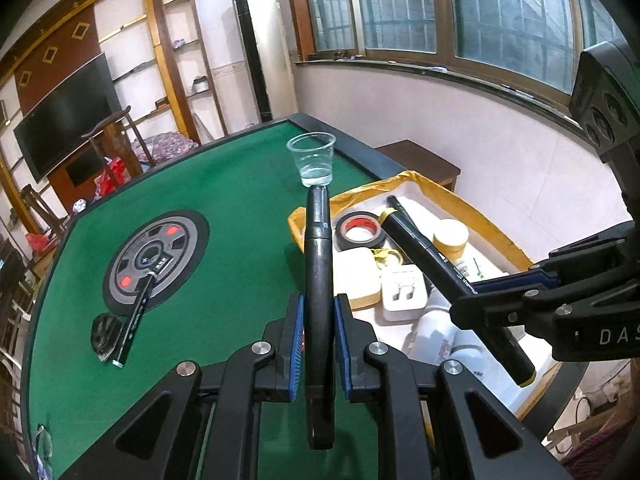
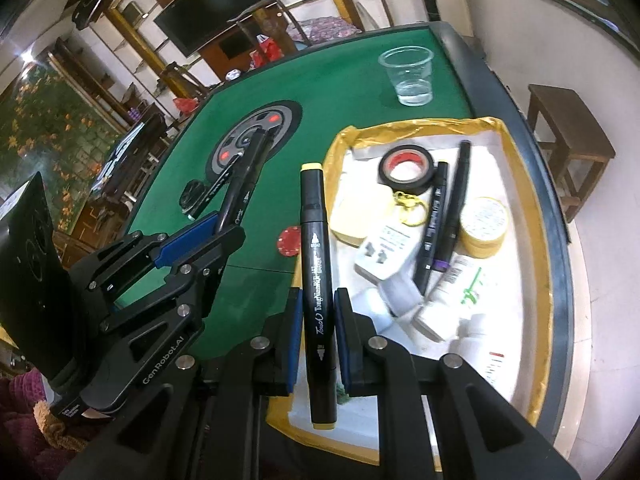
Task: Organize rigid objects
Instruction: 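Carry the left gripper's black marker over the tray while the right carries its marker, then open the left gripper to drop its marker in the tray while the right releases its marker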
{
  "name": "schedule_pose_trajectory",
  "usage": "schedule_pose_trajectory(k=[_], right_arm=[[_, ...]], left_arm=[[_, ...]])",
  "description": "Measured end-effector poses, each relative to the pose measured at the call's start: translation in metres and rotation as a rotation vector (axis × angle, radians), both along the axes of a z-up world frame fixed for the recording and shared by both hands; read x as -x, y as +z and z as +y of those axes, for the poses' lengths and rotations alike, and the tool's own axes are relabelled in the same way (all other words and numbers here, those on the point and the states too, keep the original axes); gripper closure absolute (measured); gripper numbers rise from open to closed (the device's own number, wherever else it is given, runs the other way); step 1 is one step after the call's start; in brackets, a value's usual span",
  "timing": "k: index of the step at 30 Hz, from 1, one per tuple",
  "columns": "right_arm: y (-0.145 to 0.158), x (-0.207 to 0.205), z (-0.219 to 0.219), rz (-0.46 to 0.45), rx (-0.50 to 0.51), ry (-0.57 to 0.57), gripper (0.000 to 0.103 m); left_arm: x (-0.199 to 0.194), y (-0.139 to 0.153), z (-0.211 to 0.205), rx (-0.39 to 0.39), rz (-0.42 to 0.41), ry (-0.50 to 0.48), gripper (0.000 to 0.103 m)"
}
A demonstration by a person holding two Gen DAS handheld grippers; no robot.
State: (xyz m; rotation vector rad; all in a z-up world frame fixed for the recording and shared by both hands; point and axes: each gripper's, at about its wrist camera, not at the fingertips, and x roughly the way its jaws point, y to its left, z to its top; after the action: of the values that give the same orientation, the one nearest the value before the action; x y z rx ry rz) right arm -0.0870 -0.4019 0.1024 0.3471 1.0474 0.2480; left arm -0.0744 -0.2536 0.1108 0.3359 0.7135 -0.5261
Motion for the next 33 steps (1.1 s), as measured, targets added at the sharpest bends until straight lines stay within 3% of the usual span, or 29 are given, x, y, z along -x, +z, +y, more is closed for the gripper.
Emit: schedule_pose_trajectory(k=[17,29,33], right_arm=[[-0.007,0.011,-0.031,0.033,0.016,-0.065,0.088],[-0.016,-0.007,-0.065,0.076,0.024,-0.152,0.088],[-0.015,-0.021,-0.078,0.085,0.070,-0.185,0.088]], left_arm=[[0.000,-0.011,-0.030,0.007,0.044,-0.027,0.088],[-0.027,-0.022,-0.050,0.040,0.187,-0.018,0.088],[-0.039,-0.027,-0.060,0.048,0.240,-0.016,0.088]])
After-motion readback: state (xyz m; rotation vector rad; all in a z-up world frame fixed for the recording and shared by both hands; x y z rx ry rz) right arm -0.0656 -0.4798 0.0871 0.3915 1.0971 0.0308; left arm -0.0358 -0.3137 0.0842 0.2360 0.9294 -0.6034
